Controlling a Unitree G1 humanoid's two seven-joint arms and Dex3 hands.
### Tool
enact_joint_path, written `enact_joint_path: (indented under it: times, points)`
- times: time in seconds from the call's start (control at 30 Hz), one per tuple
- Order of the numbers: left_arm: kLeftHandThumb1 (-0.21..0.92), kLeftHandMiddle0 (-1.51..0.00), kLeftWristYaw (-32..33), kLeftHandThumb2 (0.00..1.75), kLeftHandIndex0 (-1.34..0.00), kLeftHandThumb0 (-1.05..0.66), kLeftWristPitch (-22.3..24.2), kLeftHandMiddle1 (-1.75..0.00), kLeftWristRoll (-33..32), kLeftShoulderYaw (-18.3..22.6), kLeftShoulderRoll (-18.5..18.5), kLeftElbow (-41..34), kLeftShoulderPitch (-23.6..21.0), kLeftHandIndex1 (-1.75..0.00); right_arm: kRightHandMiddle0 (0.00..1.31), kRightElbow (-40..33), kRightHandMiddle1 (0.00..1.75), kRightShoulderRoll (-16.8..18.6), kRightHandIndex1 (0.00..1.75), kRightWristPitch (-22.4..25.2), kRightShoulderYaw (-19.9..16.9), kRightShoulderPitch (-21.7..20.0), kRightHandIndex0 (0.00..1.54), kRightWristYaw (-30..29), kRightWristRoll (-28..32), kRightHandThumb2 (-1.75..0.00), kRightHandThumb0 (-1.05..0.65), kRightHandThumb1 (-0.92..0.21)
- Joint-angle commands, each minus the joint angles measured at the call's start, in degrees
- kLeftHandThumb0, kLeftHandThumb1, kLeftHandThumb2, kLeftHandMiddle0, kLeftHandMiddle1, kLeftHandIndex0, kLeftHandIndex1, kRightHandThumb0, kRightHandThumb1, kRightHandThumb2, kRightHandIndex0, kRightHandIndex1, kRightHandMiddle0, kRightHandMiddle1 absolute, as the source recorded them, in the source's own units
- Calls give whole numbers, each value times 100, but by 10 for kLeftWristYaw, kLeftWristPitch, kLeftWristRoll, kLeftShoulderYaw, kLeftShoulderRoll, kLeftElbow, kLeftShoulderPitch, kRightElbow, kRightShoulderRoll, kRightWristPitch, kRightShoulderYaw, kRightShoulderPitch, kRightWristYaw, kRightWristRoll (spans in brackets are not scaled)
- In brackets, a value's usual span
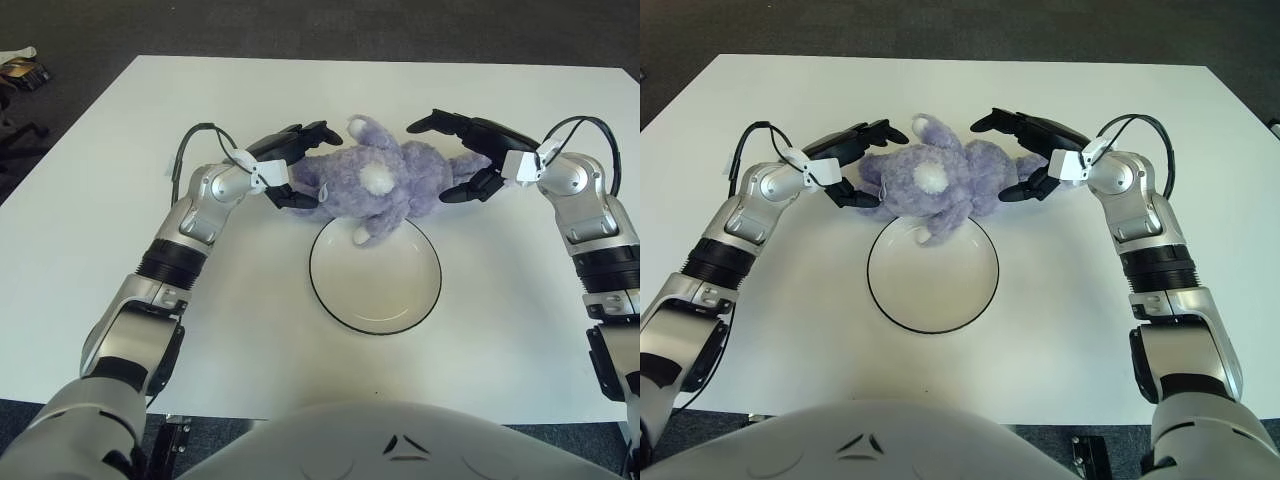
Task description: Put the doll into the plate.
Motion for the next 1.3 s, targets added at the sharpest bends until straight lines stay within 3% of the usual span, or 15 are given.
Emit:
enact_joint_path:
  times: [0.0, 0.2, 0.47, 0.87, 1.0, 1.27]
  points:
    - [20, 0, 2, 100, 0, -70, 10, -96, 1, -2, -3, 4, -8, -96, 0, 11, 78, -6, 28, 7, 12, -18, 0, 22, 1, -89, -88, -30]
    - [15, 0, -4, 104, 0, -65, 19, -97, -5, -3, -9, 7, -9, -98, 0, 24, 94, -1, 47, 21, 12, -29, 0, 69, 36, -105, -70, -13]
    - [14, 0, -27, 107, 0, -64, 23, -99, -26, -2, -12, 18, -12, -102, 0, 36, 101, -4, 57, 27, 21, -44, 0, 117, 49, -117, -54, -2]
    - [23, 0, -88, 99, 0, -71, 71, -89, -18, -21, -2, 22, -33, -97, 0, 59, 85, 5, 48, 43, 31, -48, 0, 139, 56, -115, -59, -5]
    - [29, 0, -101, 95, 0, -74, 80, -81, -17, -26, -1, 31, -42, -92, 0, 64, 83, 10, 47, 48, 29, -44, 0, 138, 61, -114, -58, -4]
    - [29, 0, -124, 96, 0, -71, 76, -65, -34, -28, -1, 45, -48, -80, 0, 77, 86, 17, 47, 50, 31, -45, 0, 129, 60, -114, -57, -5]
